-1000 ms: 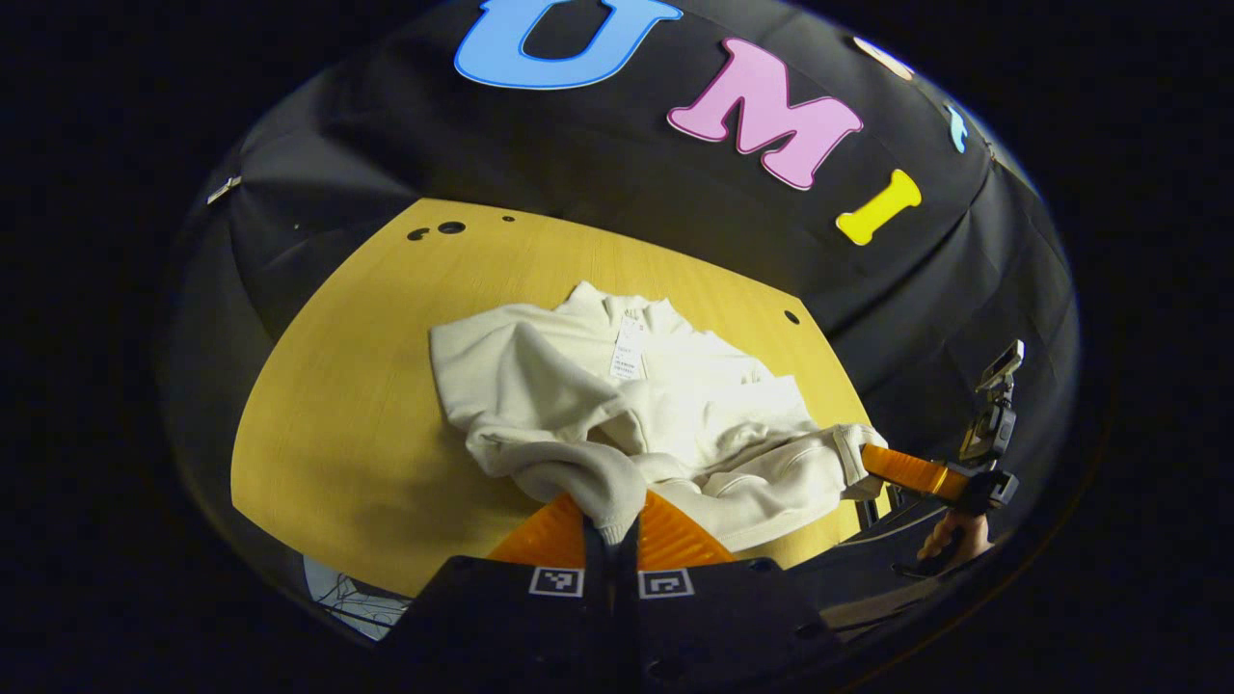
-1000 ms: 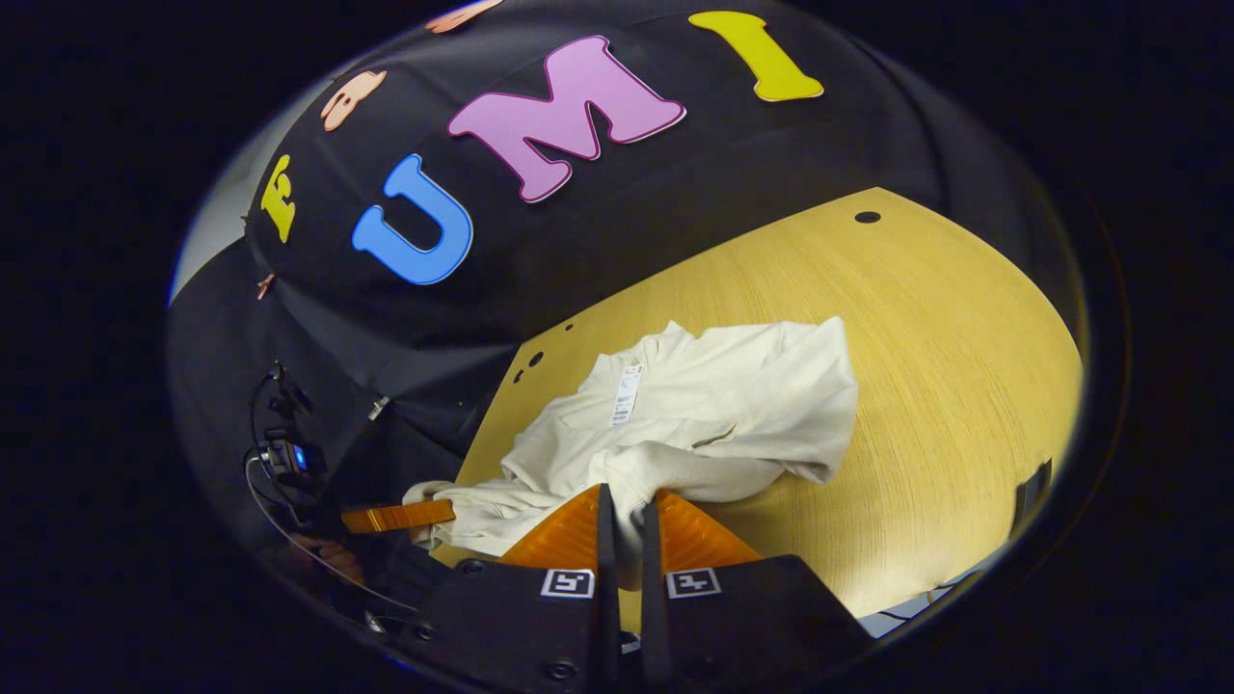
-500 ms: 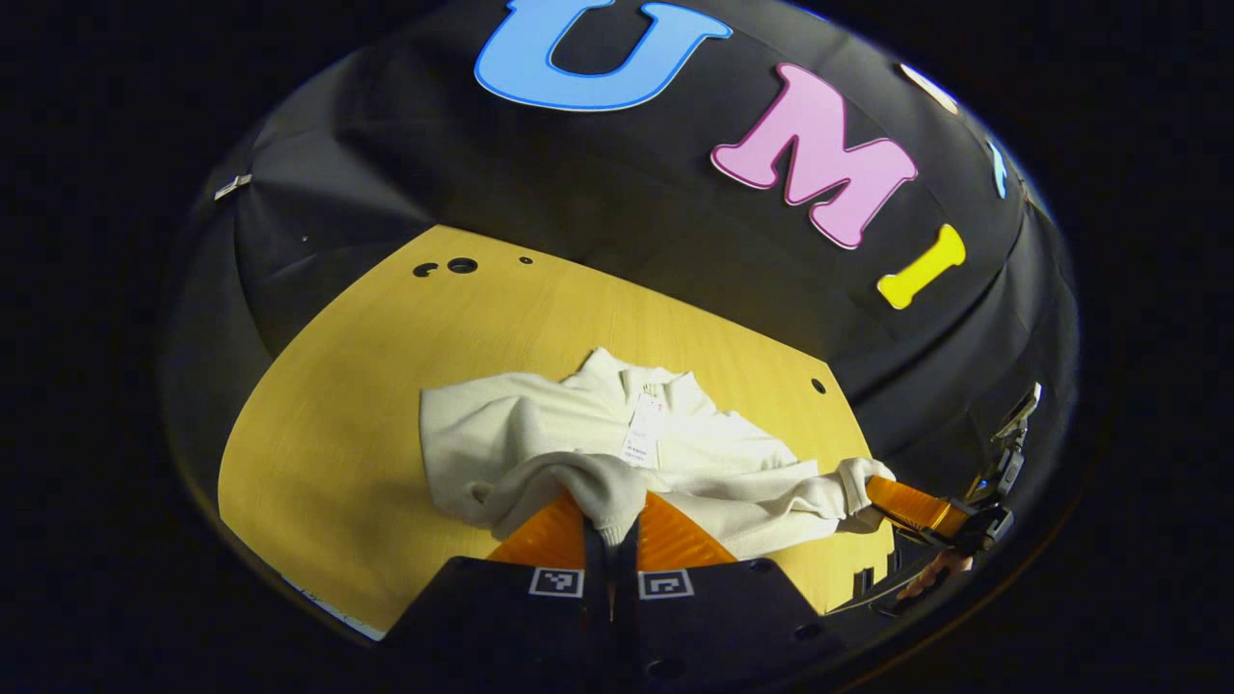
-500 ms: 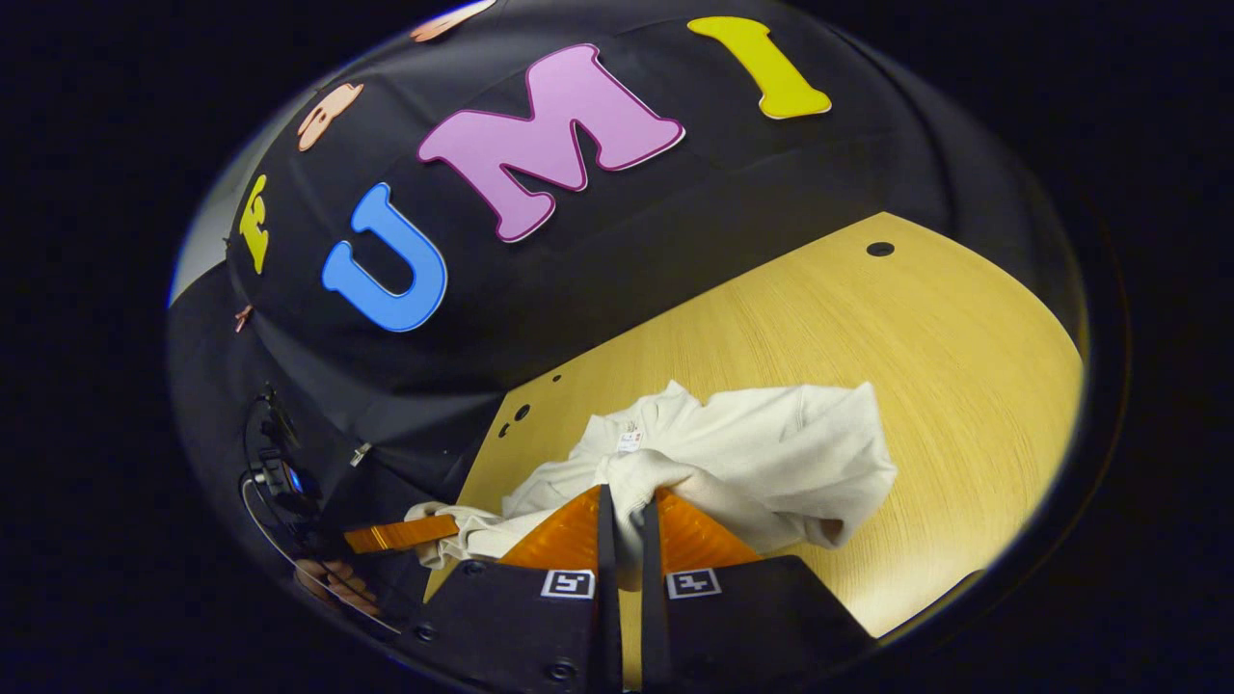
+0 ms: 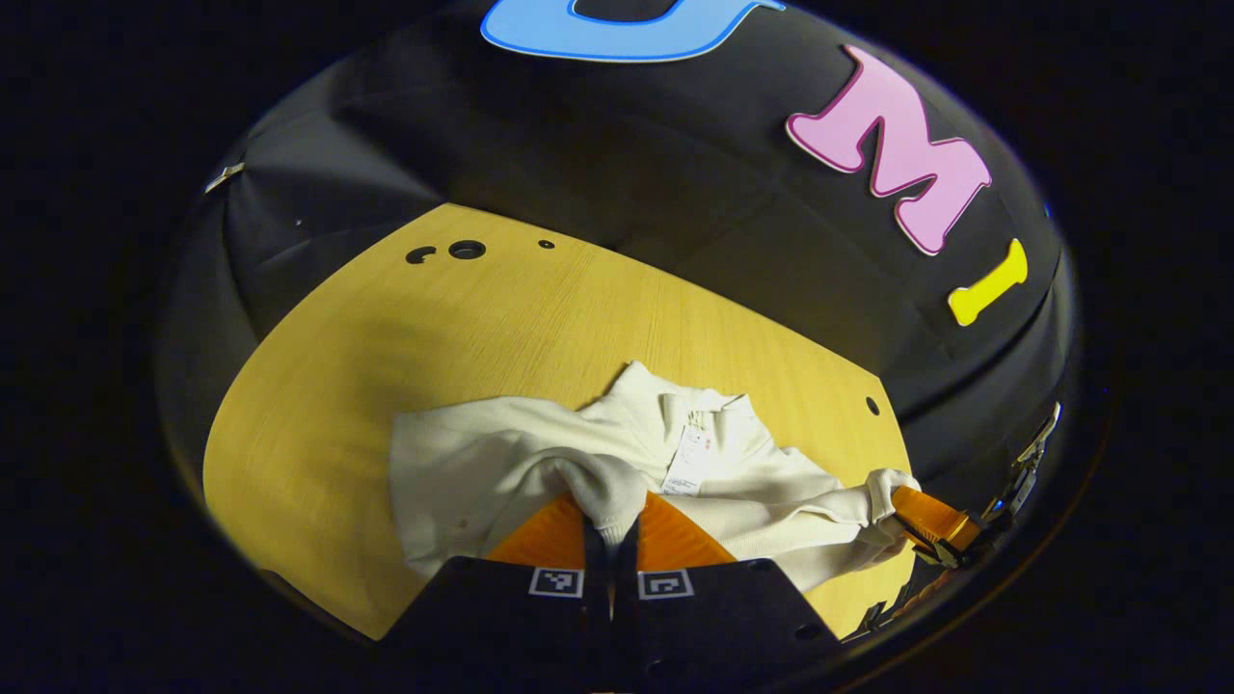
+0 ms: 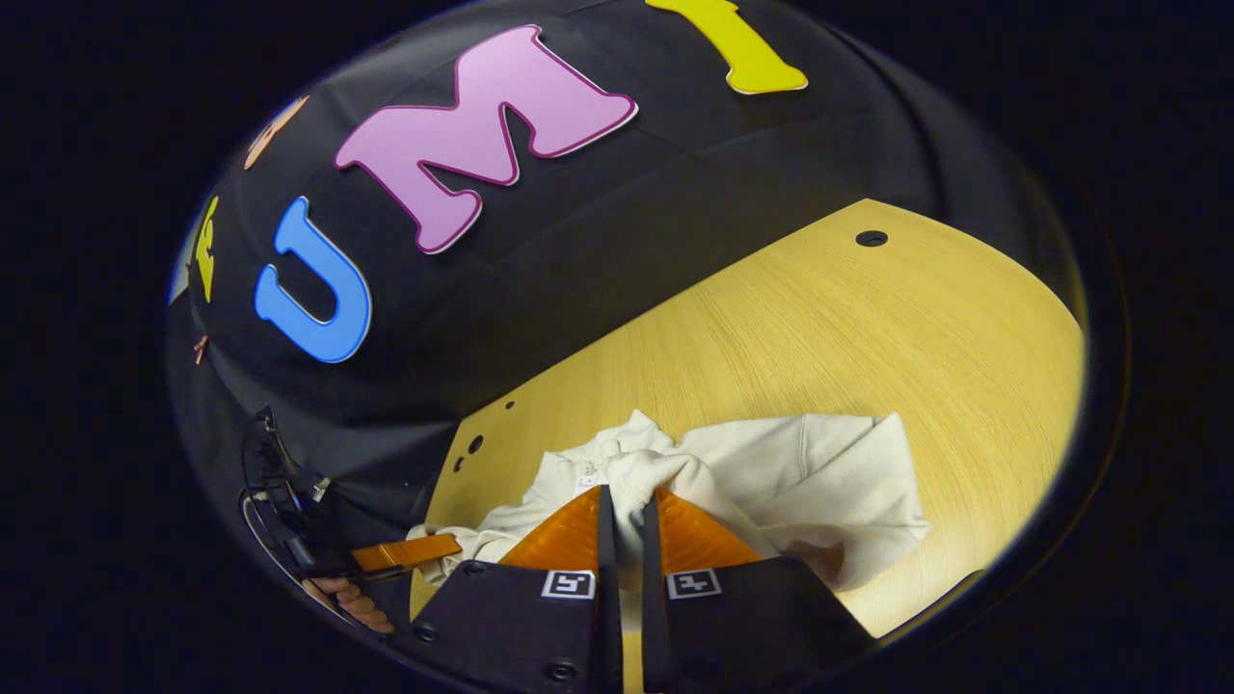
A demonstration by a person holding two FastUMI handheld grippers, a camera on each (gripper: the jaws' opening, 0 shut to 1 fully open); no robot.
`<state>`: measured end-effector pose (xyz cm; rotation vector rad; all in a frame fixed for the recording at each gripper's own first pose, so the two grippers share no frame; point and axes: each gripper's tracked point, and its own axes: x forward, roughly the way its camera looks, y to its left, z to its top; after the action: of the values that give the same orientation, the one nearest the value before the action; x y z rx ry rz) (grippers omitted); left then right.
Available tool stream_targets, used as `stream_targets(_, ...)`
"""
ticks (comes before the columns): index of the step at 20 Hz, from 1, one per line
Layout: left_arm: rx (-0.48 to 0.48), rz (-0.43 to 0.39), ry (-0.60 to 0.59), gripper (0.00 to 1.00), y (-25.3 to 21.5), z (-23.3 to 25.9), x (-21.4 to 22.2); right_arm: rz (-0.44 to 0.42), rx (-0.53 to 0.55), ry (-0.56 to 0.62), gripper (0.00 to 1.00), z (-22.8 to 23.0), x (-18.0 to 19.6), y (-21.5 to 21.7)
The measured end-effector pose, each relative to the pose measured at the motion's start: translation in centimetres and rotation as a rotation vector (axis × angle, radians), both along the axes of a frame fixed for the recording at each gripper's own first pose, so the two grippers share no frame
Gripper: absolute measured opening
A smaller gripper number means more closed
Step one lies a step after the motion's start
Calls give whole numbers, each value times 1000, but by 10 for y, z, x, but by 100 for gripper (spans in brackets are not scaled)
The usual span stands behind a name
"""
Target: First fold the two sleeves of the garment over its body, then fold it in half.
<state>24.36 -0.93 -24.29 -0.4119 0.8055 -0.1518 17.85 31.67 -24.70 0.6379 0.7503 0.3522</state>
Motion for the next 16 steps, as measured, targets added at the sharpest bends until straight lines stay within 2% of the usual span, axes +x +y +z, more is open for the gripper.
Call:
stream_targets(4, 59, -12, 25, 6, -7, -28, 22, 21, -65, 29, 12, -33, 10, 7)
stream_targets(7, 77, -26, 60, 6, -11, -51, 33, 32, -104, 56, 12, -57, 17, 9)
stream_targets(10, 84, -33, 85, 6, -14, -67, 38, 72, -189, 72, 12, -79, 14, 11)
stream_targets(13, 123, -66, 71, 7, -18, -78, 42, 102, -251, 115, 12, -104, 7, 13)
stream_targets(16, 159, -85, 43, 8, -16, -84, 42, 103, -286, 124, 13, -108, 6, 14)
